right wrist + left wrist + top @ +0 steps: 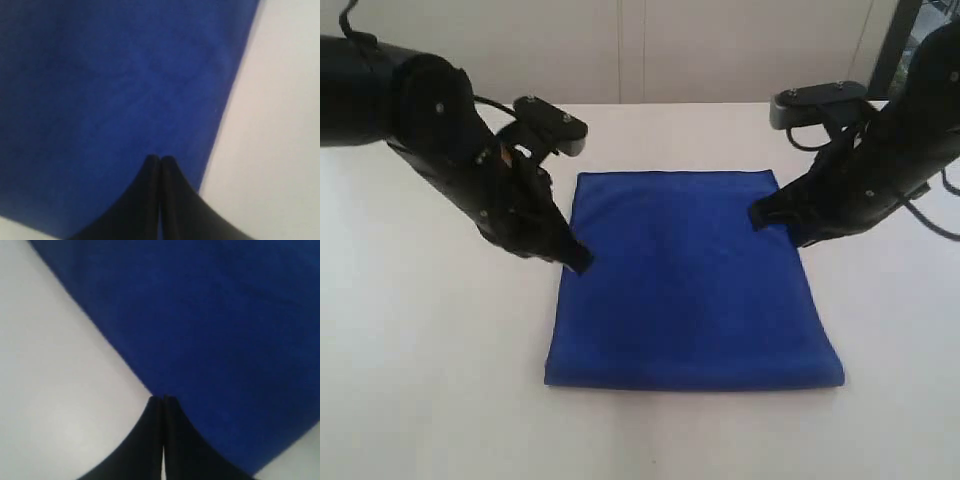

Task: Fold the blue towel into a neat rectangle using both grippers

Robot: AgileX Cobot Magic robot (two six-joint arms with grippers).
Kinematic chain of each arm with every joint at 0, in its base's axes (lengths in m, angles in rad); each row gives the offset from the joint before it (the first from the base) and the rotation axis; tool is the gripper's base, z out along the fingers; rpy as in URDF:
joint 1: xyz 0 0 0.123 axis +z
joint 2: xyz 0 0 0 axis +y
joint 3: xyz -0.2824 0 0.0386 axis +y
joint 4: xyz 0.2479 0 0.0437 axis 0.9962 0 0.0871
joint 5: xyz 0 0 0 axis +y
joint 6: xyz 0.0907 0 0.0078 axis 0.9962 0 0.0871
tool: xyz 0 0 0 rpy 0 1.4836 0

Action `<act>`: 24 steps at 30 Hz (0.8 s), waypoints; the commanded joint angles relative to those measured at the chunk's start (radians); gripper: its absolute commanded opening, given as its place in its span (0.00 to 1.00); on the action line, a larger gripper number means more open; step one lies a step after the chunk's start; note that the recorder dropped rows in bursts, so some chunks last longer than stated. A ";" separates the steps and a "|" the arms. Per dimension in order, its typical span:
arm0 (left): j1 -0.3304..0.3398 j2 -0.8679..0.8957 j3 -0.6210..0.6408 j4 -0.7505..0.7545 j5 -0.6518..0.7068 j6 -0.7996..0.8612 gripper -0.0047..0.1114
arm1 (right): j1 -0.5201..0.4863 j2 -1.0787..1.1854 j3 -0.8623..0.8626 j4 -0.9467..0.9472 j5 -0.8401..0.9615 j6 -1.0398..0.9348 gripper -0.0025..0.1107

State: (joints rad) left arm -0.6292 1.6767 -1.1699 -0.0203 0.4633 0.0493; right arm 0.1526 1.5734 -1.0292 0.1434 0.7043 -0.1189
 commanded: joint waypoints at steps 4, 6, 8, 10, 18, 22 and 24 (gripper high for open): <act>-0.119 -0.011 0.125 -0.030 -0.105 -0.058 0.04 | 0.077 -0.045 0.160 0.007 0.004 0.096 0.02; -0.129 -0.011 0.155 -0.030 -0.121 -0.073 0.04 | 0.080 -0.045 0.199 0.018 -0.018 0.100 0.02; -0.129 -0.011 0.182 -0.030 -0.139 -0.091 0.04 | 0.080 -0.045 0.240 0.032 -0.040 0.101 0.02; -0.129 -0.011 0.210 -0.030 -0.162 -0.107 0.04 | 0.080 -0.045 0.268 0.038 -0.060 0.101 0.02; -0.129 -0.011 0.313 -0.031 -0.296 -0.168 0.04 | 0.080 -0.045 0.367 0.036 -0.188 0.119 0.02; -0.129 -0.011 0.343 -0.031 -0.312 -0.150 0.04 | 0.080 -0.045 0.402 -0.006 -0.228 0.161 0.02; -0.129 -0.007 0.356 -0.031 -0.324 -0.150 0.04 | 0.077 -0.045 0.412 -0.048 -0.238 0.212 0.02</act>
State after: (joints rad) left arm -0.7527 1.6732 -0.8381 -0.0390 0.1479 -0.1032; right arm 0.2303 1.5374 -0.6362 0.1466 0.4889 0.0376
